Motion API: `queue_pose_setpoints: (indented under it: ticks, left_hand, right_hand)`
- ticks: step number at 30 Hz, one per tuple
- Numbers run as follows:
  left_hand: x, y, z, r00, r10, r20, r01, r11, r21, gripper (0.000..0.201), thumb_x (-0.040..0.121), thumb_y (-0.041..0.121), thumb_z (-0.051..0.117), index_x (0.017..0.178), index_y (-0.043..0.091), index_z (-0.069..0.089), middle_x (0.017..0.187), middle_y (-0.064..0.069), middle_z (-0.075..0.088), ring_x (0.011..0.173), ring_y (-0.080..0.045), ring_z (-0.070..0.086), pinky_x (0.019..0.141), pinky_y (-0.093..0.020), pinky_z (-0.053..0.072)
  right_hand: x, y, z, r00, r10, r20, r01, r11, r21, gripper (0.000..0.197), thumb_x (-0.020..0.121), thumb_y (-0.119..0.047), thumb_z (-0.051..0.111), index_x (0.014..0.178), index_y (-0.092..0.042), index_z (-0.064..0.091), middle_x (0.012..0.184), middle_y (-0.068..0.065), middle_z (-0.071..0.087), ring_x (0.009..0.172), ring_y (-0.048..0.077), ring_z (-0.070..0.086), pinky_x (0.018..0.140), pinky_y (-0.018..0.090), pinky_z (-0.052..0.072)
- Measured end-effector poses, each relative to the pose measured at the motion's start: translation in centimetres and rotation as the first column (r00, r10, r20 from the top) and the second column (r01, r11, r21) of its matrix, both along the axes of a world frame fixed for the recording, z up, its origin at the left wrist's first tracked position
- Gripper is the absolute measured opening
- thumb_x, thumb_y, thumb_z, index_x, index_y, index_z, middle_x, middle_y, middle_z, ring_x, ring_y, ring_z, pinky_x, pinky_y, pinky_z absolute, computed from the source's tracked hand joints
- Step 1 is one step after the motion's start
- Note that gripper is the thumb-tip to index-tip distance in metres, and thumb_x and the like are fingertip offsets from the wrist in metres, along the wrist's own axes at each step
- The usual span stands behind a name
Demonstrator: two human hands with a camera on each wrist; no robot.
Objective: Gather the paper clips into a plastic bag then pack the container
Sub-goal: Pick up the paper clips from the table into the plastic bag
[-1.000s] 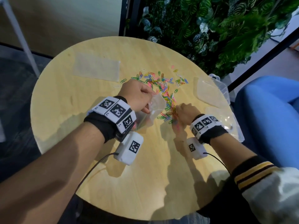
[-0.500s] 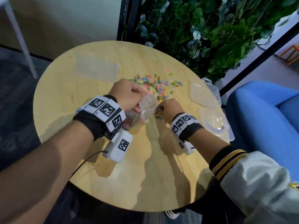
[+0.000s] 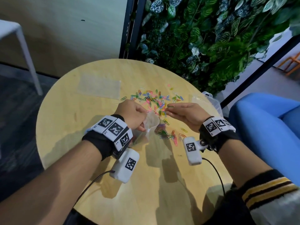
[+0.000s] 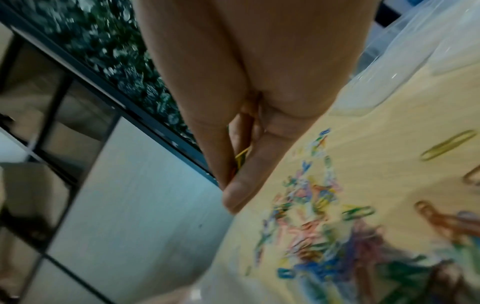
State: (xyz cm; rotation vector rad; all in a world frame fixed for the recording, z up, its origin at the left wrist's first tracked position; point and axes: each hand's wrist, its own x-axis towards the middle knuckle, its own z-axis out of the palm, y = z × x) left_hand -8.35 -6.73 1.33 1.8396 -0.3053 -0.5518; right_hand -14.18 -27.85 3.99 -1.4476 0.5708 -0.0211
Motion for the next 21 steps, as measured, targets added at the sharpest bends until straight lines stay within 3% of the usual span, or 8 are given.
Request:
queue_pose_setpoints:
  ticks: [4,7,10,12,14,16,19,21]
  left_hand:
    - [-0.2,-0.6,-0.1,0.999,-0.015,-0.038,0.015,1.000,0.004,0.021,0.093,0.010,0.060,0.079,0.014,0.075,0.071,-0.014,0.075,0.063,-0.028,0.074,0.072,-0.041,0.063]
    - [-0.5,-0.9,0.1,1.000,-0.011,-0.011,0.011,1.000,-0.014,0.021,0.094,0.011,0.060,0.080,0.013,0.075,0.071,-0.012,0.075,0.063,-0.027,0.075,0.074,-0.042,0.062]
    - [-0.4,-0.9,0.1,1.000,0.009,0.006,-0.009,0.999,-0.032,0.022,0.094,0.010,0.062,0.076,0.014,0.074,0.073,-0.012,0.075,0.064,-0.028,0.075,0.075,-0.043,0.062]
    - [-0.3,-0.8,0.1,1.000,0.017,0.006,-0.016,0.999,-0.049,0.024,0.095,0.008,0.060,0.074,0.014,0.072,0.072,-0.014,0.074,0.065,-0.031,0.074,0.075,-0.045,0.062]
    - [-0.3,-0.8,0.1,1.000,0.016,0.012,-0.015,0.998,-0.061,0.025,0.095,0.007,0.059,0.075,0.013,0.072,0.071,-0.015,0.074,0.066,-0.032,0.074,0.075,-0.047,0.062]
    - [-0.6,-0.8,0.4,1.000,0.009,0.012,-0.008,0.998,-0.064,0.023,0.095,0.007,0.059,0.077,0.013,0.072,0.072,-0.014,0.073,0.065,-0.030,0.074,0.074,-0.045,0.062]
    - [-0.7,-0.4,0.8,0.999,0.011,0.048,-0.009,0.999,-0.043,0.018,0.094,0.012,0.064,0.080,0.017,0.073,0.075,-0.010,0.074,0.060,-0.026,0.074,0.071,-0.042,0.063]
    - [-0.6,-0.2,1.0,0.998,0.014,0.065,-0.011,0.999,-0.042,0.018,0.094,0.012,0.064,0.081,0.018,0.074,0.073,-0.012,0.074,0.060,-0.027,0.073,0.070,-0.043,0.062]
  right_hand:
    - [-0.3,2.7,1.6,0.962,0.262,-0.073,-0.266,0.963,-0.045,0.020,0.086,0.009,0.062,0.106,0.014,0.066,0.095,0.022,0.072,0.085,0.024,0.072,0.078,0.024,0.059]
    - [0.4,4.0,1.4,0.930,0.302,-0.209,-0.348,0.906,-0.240,0.015,0.082,0.004,0.070,0.096,0.010,0.072,0.091,0.020,0.074,0.088,0.028,0.073,0.081,0.028,0.059]
    - [1.2,5.1,1.3,0.888,0.301,-0.349,-0.440,0.779,-0.447,0.008,0.080,-0.006,0.073,0.085,-0.001,0.077,0.088,0.016,0.076,0.087,0.024,0.074,0.088,0.036,0.058]
    - [1.3,5.7,1.3,0.877,0.287,-0.386,-0.470,0.685,-0.556,0.010,0.082,-0.003,0.069,0.082,-0.010,0.078,0.080,0.009,0.076,0.076,0.016,0.074,0.081,0.030,0.059]
    - [1.0,6.4,1.5,0.878,0.291,-0.380,-0.478,0.539,-0.693,0.015,0.081,-0.003,0.070,0.085,-0.015,0.078,0.066,-0.004,0.071,0.057,0.003,0.067,0.062,0.015,0.055]
    - [0.6,6.3,1.6,0.876,0.331,-0.351,-0.472,0.442,-0.762,0.014,0.078,-0.006,0.074,0.085,-0.016,0.079,0.063,-0.007,0.069,0.053,0.000,0.064,0.055,0.010,0.050]
    - [-0.4,4.7,2.4,0.909,0.329,-0.256,-0.411,0.606,-0.681,0.009,0.079,0.000,0.073,0.077,-0.009,0.076,0.078,0.015,0.075,0.068,0.018,0.072,0.066,0.026,0.061]
    - [-1.1,2.6,2.6,0.955,0.216,-0.205,-0.298,0.678,-0.672,0.012,0.080,0.002,0.071,0.074,-0.009,0.073,0.087,0.021,0.074,0.072,0.022,0.071,0.065,0.033,0.062]
